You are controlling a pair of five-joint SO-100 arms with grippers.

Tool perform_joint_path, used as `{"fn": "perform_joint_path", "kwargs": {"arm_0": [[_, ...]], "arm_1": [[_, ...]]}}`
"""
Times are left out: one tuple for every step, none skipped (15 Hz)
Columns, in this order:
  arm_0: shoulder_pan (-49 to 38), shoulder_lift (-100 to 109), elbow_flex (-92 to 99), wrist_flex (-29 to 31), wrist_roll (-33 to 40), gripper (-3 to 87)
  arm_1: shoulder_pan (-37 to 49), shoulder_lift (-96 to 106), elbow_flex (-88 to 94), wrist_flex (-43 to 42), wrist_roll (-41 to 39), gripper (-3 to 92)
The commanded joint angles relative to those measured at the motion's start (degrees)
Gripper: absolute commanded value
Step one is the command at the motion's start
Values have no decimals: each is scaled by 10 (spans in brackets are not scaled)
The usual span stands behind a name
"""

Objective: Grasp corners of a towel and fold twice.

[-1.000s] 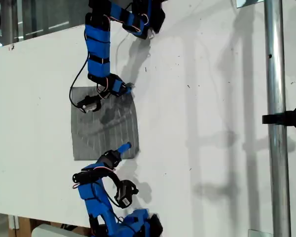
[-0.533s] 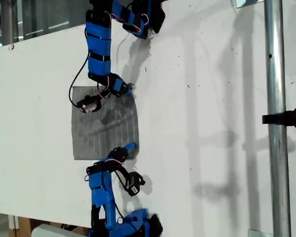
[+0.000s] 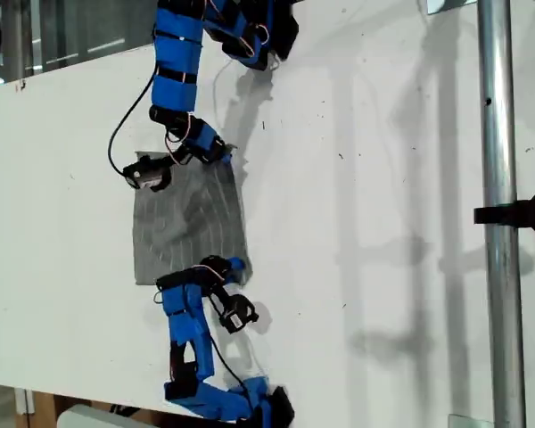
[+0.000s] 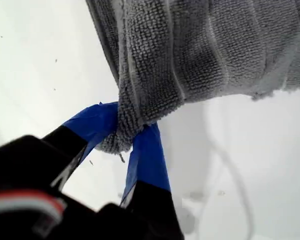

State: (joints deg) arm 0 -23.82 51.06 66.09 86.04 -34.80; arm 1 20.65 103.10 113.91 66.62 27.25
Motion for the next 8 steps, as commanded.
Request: {"fn": "perform_joint_path", "kwargs": {"arm_0": [[33, 10, -19, 13, 11, -29], [48, 16, -34, 12, 16, -29], [62, 29, -50, 20, 17, -29], [70, 54, -56, 32, 12, -29], [78, 91, -61, 48, 6, -29], [88, 136, -62, 66, -4, -29], [103, 185, -60, 74, -14, -29], [124, 230, -49, 75, -26, -29]], "arm_1": [[10, 63, 6, 18, 4, -2], [4, 60, 9, 18, 3, -2], [0, 52, 9, 15, 5, -2], [-4, 49, 10, 11, 6, -2], [-11, 47, 5, 11, 6, -2], [-30, 41, -4, 17, 11, -2], [-59, 31, -18, 27, 24, -2], [-98, 22, -29, 32, 42, -2]]}}
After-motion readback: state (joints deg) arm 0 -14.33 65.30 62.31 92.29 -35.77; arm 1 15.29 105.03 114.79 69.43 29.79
